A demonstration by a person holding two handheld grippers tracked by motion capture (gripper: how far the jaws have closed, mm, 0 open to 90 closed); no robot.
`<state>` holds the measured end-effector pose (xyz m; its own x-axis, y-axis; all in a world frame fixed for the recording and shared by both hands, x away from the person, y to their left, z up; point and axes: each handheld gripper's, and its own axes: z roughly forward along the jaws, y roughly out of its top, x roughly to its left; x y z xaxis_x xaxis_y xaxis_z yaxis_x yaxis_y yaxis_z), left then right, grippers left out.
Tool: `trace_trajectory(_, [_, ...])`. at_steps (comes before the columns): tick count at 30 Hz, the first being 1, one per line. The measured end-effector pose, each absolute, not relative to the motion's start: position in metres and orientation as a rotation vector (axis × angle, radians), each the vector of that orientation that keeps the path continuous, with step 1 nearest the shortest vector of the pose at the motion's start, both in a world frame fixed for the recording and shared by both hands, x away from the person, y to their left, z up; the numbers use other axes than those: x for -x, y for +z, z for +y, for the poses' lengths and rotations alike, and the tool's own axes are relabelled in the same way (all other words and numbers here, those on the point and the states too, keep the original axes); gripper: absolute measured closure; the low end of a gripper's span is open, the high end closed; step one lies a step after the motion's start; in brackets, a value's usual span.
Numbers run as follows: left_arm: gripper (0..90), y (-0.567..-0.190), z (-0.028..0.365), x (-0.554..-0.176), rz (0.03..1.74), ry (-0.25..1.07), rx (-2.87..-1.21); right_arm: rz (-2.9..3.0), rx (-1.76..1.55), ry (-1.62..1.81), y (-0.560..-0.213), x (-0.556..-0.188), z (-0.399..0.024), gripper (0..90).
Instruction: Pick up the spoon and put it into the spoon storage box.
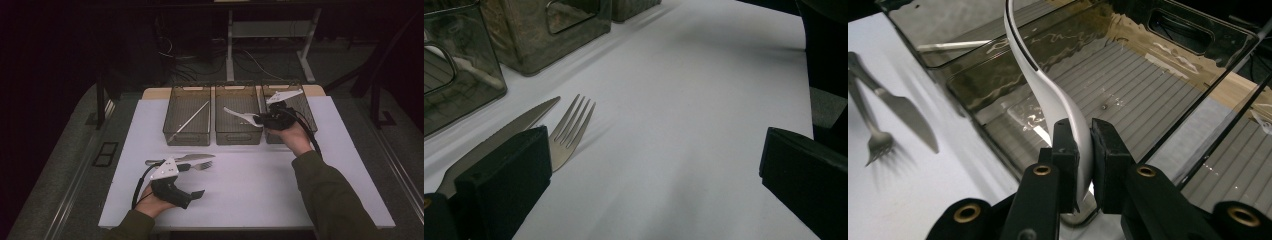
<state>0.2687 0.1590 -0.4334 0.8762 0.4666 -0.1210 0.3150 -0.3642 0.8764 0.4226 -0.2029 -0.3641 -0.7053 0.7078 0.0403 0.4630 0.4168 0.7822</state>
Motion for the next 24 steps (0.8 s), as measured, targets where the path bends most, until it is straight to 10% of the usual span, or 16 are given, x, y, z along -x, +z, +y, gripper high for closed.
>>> trace_trajectory(24, [0.0,-0.435,0.157,-0.269,0.560,0.169,-2.005,2.455,-1.009,1.030,-0.390,-0.431,-0.182,79.4])
